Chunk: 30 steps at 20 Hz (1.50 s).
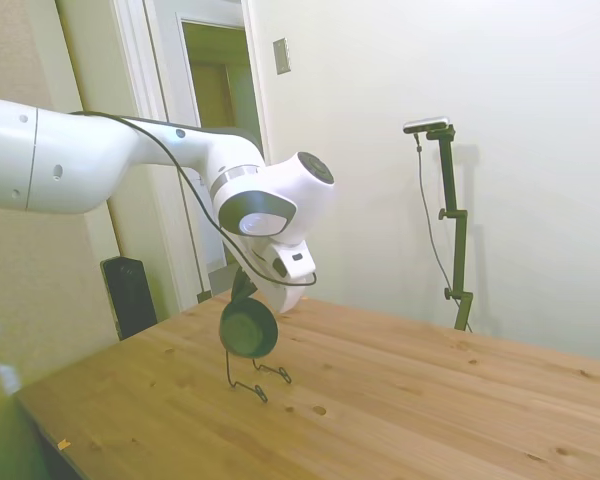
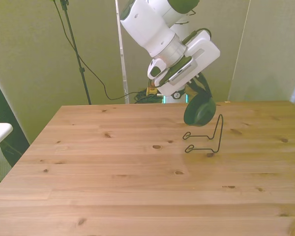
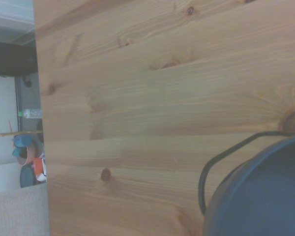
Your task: Load the bowl
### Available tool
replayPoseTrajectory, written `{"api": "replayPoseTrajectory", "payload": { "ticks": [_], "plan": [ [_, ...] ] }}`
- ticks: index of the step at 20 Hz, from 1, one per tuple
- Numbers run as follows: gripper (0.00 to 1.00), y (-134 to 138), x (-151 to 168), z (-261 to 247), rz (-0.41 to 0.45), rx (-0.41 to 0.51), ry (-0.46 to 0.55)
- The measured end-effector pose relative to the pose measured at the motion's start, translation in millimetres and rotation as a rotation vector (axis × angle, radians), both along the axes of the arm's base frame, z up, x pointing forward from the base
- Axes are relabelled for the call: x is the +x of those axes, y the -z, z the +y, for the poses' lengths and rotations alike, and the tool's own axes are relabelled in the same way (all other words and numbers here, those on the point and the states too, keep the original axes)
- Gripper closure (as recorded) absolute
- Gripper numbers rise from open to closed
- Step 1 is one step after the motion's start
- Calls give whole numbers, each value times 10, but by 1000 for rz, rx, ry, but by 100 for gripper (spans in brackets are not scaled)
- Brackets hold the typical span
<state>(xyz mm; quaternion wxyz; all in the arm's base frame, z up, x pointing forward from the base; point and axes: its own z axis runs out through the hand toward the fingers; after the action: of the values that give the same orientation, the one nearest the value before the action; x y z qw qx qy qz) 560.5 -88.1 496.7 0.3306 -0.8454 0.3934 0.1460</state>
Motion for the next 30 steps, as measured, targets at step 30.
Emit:
{"api": "replayPoseTrajectory", "payload": {
  "ticks": [30],
  "plan": [
    [100, 508, 140, -39, 53, 122, -6]
  ]
}}
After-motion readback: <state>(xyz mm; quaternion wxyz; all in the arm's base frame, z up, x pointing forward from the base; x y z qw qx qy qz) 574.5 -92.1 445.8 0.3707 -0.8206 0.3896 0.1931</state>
